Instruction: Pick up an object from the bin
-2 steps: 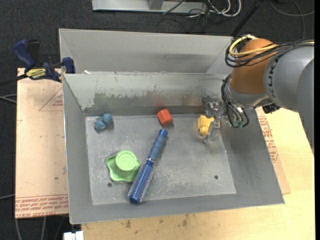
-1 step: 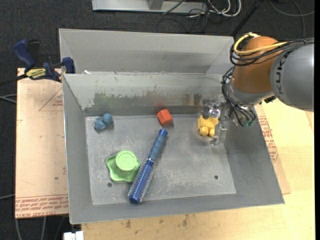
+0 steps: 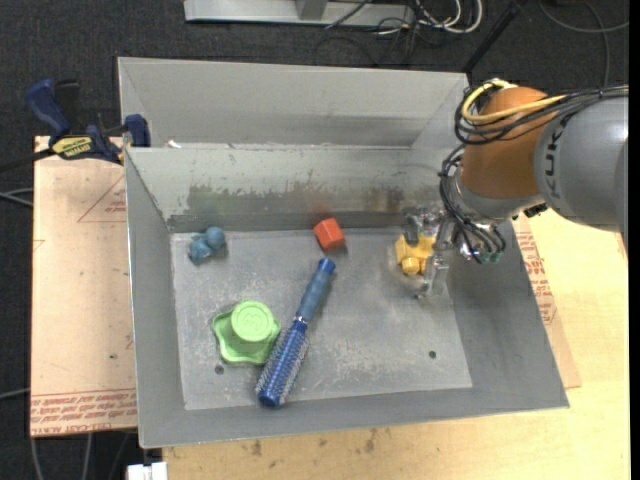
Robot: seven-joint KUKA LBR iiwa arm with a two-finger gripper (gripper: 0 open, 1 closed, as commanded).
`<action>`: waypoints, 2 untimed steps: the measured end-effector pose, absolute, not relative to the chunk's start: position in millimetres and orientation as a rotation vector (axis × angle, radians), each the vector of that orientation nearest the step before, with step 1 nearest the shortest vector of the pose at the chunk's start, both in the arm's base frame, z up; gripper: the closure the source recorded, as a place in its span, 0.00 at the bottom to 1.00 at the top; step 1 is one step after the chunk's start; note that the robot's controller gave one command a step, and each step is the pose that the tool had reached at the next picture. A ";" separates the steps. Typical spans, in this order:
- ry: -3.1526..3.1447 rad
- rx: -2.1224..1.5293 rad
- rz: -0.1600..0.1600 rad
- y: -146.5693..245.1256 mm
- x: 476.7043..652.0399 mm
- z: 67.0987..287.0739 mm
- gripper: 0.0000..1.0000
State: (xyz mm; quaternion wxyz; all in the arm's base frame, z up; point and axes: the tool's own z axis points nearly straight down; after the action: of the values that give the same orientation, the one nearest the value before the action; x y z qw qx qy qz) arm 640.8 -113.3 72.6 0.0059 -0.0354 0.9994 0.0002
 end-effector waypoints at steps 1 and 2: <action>3.058 -0.658 -0.006 -122.4 652.7 73.8 0.00; 3.058 -0.656 -0.004 -122.4 653.2 75.1 1.00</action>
Offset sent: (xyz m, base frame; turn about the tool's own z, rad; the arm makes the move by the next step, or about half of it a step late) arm 0.0083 -0.0090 -0.0026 -0.3567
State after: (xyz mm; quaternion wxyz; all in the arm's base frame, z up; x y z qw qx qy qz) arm 653.2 -122.4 75.1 0.0071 -0.2099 0.9777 -0.0014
